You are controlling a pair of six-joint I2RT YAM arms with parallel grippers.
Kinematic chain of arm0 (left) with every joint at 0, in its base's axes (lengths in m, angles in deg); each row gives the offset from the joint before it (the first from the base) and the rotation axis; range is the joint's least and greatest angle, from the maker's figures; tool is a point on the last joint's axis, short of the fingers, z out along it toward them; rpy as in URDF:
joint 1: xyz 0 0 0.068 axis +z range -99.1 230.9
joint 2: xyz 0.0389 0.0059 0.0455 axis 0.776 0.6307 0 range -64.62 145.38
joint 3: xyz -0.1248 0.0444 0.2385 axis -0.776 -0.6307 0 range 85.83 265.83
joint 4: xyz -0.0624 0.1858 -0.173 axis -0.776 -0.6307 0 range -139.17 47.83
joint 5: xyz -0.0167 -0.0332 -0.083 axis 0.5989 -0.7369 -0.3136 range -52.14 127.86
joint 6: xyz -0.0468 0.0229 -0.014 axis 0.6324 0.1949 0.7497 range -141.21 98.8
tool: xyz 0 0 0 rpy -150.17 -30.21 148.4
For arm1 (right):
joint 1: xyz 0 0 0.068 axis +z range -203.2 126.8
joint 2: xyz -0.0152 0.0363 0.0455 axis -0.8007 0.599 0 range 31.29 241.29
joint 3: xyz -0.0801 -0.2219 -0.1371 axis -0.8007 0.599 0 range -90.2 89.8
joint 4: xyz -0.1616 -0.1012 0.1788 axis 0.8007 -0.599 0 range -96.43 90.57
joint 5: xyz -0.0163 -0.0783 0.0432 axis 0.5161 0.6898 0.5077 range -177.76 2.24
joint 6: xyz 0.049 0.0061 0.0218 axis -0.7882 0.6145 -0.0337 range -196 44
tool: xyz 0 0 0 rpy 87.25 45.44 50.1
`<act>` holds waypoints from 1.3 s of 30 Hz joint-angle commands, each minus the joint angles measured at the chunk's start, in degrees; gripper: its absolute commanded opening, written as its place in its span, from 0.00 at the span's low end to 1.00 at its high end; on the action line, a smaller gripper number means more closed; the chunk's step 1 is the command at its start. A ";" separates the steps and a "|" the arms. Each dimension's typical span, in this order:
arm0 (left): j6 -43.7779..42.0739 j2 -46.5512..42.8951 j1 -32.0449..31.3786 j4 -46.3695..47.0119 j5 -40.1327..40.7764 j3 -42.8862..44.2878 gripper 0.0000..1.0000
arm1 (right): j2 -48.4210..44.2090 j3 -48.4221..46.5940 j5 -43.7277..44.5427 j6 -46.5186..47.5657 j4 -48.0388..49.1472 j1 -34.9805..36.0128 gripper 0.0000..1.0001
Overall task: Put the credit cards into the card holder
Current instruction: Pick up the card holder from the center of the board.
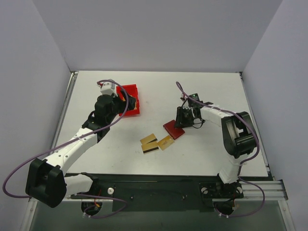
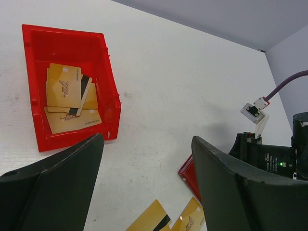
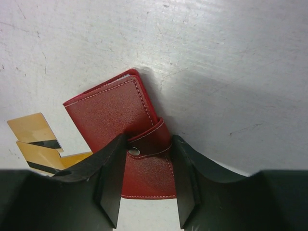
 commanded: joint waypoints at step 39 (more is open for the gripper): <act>6.15 0.93 0.06 18.28 -17.52 -1.93 0.88 | -17.43 12.28 -20.78 -35.31 40.94 -7.49 0.00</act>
